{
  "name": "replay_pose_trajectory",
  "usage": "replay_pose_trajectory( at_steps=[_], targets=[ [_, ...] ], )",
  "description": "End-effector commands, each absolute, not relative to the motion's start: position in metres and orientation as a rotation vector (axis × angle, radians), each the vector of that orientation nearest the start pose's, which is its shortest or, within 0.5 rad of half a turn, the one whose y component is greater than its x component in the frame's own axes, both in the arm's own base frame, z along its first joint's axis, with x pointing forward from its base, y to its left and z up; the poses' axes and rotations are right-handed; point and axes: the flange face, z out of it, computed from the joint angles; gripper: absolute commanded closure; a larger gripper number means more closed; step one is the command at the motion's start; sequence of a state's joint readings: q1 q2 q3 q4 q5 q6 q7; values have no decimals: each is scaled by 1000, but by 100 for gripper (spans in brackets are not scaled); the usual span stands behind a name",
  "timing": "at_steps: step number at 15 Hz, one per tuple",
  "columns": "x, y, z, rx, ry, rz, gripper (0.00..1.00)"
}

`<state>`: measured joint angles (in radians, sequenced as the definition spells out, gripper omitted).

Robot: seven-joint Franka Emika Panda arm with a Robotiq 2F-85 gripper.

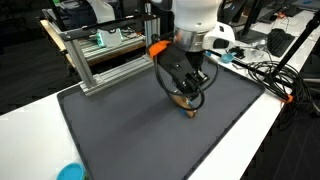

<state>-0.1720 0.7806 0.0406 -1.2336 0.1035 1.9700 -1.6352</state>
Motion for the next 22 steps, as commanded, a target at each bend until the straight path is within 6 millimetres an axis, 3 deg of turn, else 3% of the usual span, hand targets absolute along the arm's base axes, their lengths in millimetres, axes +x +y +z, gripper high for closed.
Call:
replay_pose_trajectory(
  at_steps=[1, 4, 6, 11, 15, 21, 22],
  targets=[
    [734, -156, 250, -2216, -2152, 96, 78],
    [732, -192, 254, -2216, -2223, 122, 78],
    [730, -196, 280, -2241, -2166, -47, 78],
    [717, -177, 323, -2351, -1992, -300, 78],
    [705, -151, 348, -2475, -1968, -430, 78],
    [675, -111, 351, -2540, -1889, -424, 78],
    [666, -105, 359, -2537, -1890, -407, 78]
  ],
)
